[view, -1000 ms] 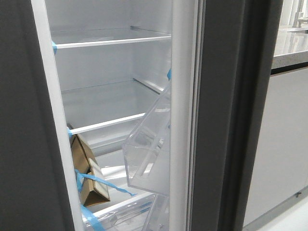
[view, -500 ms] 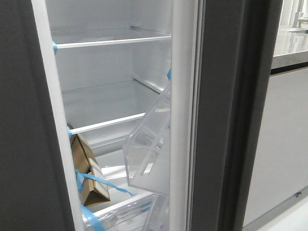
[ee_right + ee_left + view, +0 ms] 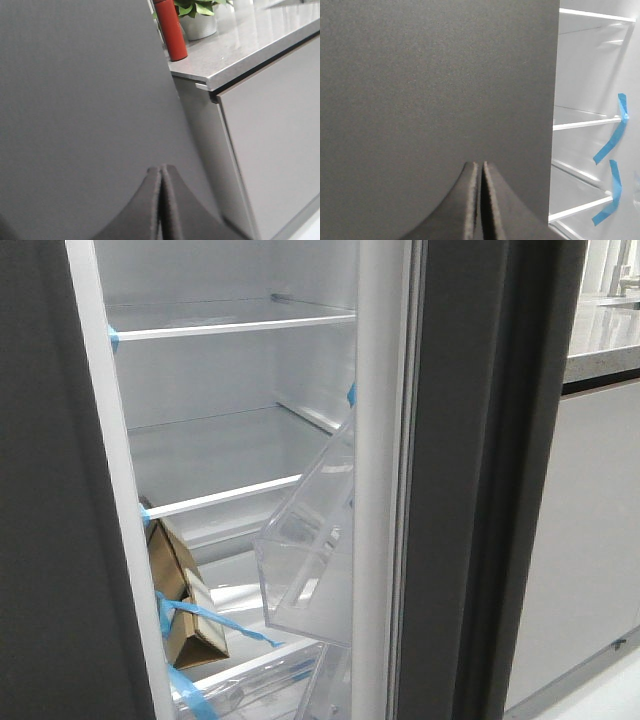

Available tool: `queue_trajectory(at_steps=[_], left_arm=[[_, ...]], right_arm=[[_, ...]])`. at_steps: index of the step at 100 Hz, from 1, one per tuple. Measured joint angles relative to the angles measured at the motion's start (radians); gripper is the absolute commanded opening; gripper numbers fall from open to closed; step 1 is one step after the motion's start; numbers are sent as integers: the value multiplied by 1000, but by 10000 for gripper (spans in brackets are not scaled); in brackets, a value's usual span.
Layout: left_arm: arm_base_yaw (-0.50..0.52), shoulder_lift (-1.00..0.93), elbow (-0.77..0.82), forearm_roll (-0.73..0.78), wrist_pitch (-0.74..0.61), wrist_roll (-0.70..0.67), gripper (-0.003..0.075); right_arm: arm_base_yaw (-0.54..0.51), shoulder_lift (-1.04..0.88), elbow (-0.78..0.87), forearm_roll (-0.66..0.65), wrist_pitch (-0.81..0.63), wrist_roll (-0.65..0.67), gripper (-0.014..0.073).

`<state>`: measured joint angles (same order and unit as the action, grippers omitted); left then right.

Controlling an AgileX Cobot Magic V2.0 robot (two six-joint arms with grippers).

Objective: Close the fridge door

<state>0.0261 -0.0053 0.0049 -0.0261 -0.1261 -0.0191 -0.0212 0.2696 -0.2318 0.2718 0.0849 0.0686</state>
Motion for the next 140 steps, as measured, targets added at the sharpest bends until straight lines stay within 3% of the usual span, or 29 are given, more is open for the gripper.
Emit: queue_trajectory(at_steps=[38,61,87,140], left_arm=[[0,0,0,0,0,0,-20],[0,0,0,0,0,0,-20],[0,0,0,0,0,0,-20],[0,0,0,0,0,0,-20]], right_arm=[[0,359,-204,524,-76,2,-46],[0,513,-284,775,0,4,-46],[15,684,-469,811,182,3,-46],[173,853,-674,807,150,-77,-46]])
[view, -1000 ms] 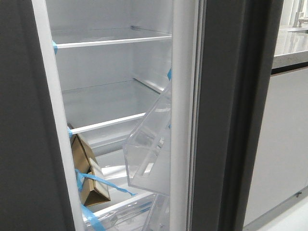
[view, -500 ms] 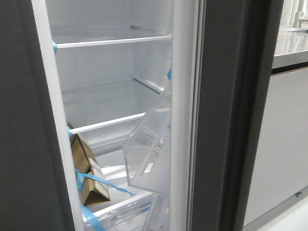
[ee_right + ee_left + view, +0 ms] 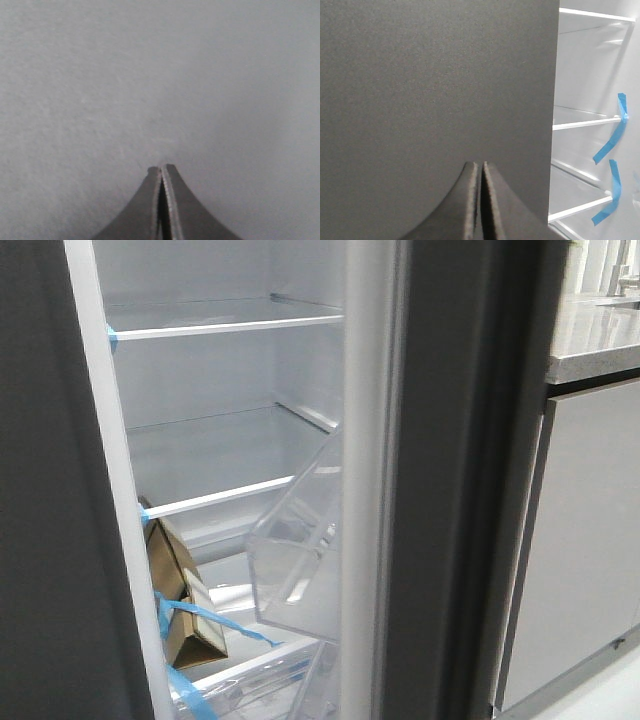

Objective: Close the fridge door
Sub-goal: 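Push the grey fridge door shut with the right gripper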

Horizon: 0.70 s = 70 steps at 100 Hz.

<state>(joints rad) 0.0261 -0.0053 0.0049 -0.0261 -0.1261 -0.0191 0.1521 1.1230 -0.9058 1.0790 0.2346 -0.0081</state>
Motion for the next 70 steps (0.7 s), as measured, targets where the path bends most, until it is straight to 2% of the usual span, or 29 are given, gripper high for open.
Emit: queue_trajectory(at_steps=[38,70], left_arm=[[0,0,0,0,0,0,-20],[0,0,0,0,0,0,-20]], right_arm=[[126,196,-206,-24,-24,-48,-46],[180,399,-396,-40,-28,-50,-46]])
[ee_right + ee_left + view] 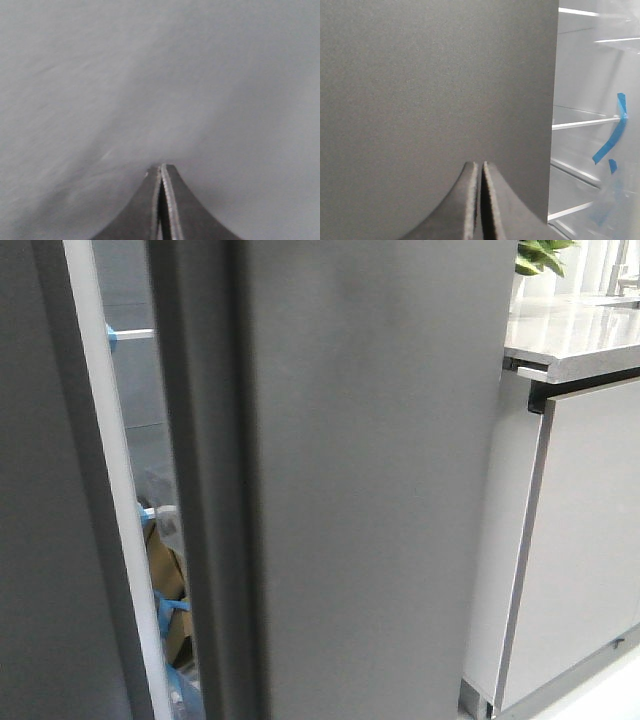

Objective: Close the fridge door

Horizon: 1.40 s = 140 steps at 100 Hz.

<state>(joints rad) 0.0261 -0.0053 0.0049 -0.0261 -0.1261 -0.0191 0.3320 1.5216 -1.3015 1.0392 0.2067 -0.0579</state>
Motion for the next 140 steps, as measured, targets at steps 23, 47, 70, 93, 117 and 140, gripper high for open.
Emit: queue_trajectory(at_steps=[23,47,70,93,117,140], left_arm=[[0,0,0,0,0,0,-20],[0,0,0,0,0,0,-20],[0,0,0,0,0,0,-20],[0,0,0,0,0,0,-20],[0,0,0,0,0,0,-20],[0,0,0,0,0,0,-20]], right_arm=[[15,111,-109,-6,-2,0,-46],[26,218,-245,-34,64,0,-46],[42,386,-439,-34,71,-2,-46],[44,529,-584,-34,96,-2,-46],[50,536,-595,-83,104,-2,-46],[52,494,-564,-182,108,-2,-46]])
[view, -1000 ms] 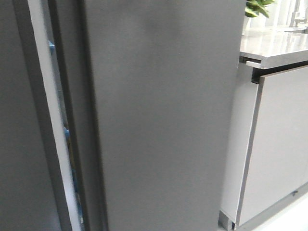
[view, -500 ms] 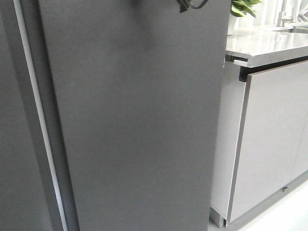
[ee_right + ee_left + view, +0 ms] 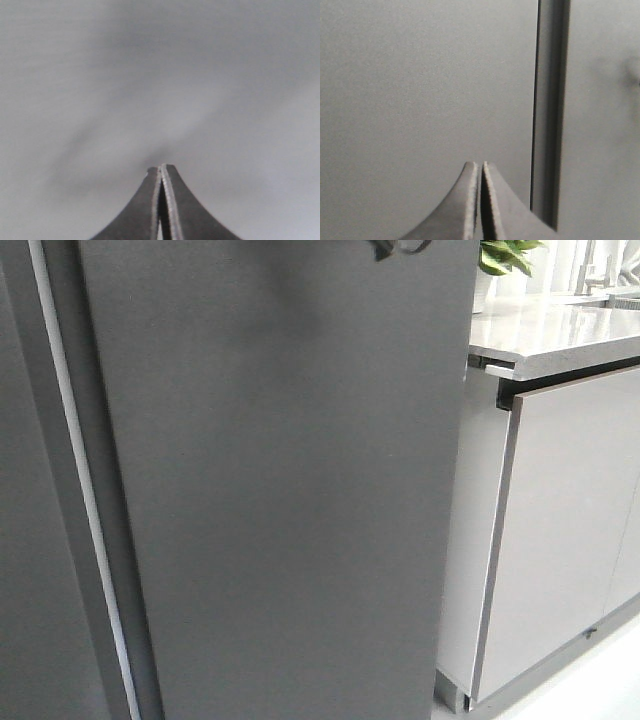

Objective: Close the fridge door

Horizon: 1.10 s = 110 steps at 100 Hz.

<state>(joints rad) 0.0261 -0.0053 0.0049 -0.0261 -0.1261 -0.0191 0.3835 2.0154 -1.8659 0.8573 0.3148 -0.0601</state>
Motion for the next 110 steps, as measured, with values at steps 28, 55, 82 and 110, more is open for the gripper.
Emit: queue_trajectory(at_steps=[28,55,82,110], left_arm=[[0,0,0,0,0,0,-20],[0,0,0,0,0,0,-20],[0,0,0,0,0,0,-20],[0,0,0,0,0,0,-20]], right_arm=[[-64,-283,354,-93,-89,-2,-46],[-126,-692,787,-218,-234,-2,-46],[-166,-1109,1201,-320,-360,-2,-46],[-207,-1471,1544,-433,-409,-2,-46]])
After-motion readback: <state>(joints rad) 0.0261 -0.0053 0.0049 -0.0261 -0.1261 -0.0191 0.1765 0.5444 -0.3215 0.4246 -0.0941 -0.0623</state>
